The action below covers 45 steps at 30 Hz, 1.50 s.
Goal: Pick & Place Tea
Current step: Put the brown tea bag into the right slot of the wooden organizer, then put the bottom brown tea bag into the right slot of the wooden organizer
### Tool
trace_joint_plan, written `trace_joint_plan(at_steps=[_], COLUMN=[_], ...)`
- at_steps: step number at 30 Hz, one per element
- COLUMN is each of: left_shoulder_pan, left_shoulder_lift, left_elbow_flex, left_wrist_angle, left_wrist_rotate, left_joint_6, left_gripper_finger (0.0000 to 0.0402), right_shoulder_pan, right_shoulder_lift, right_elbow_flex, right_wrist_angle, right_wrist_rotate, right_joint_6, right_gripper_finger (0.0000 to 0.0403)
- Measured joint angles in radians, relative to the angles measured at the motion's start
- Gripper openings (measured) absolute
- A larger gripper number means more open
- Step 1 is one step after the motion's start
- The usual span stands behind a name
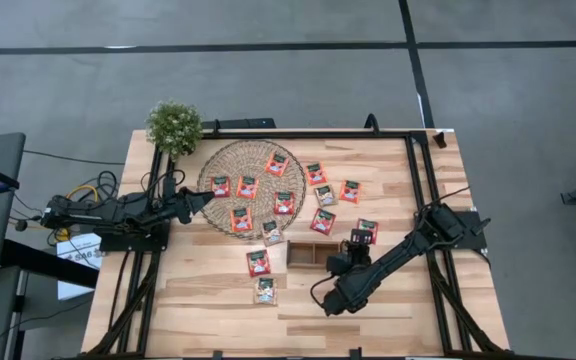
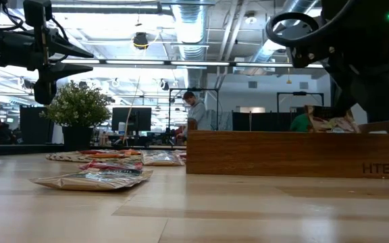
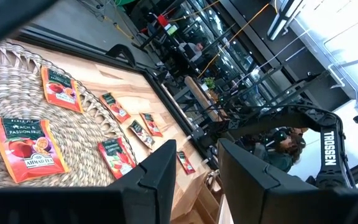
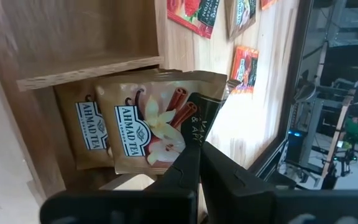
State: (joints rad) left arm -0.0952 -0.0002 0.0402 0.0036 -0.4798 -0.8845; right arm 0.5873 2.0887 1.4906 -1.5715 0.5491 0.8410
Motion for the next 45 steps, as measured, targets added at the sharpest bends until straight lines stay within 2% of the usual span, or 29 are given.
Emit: trace_joint_plan(at_steps=[17,30,39,45], left_shoulder_pan=[0.000,0.000,0.000,0.000], left_shoulder_lift=[0.000,0.000,0.000,0.000], left_elbow_flex=[0.000,0.000,0.000,0.000], left_wrist_angle=[0.001,0.001,0.001,0.001], left_wrist_rotate=[-0.001,0.030,0.030,0.031], left_joint_6=[0.000,0.000,0.000,0.000], left_gripper_finger=[0.0110,0.0110,0.0110,0.0110], right_shoulder_pan=[0.000,0.000,0.000,0.000], right_shoulder_lift=[0.000,0.000,-0.013,-0.113], right_elbow_flex=[-0.001,0.000,0.000,0.001], right_wrist_angle=[0.000,0.000,0.001,0.001], right_wrist_rotate=[-0.026,-0.027,-0.042,-0.079], right_joint_6=[0.034,0.015,-0.012,-0.017], right_gripper_finger=[0.0003,0.0103,0.0127,0.0124])
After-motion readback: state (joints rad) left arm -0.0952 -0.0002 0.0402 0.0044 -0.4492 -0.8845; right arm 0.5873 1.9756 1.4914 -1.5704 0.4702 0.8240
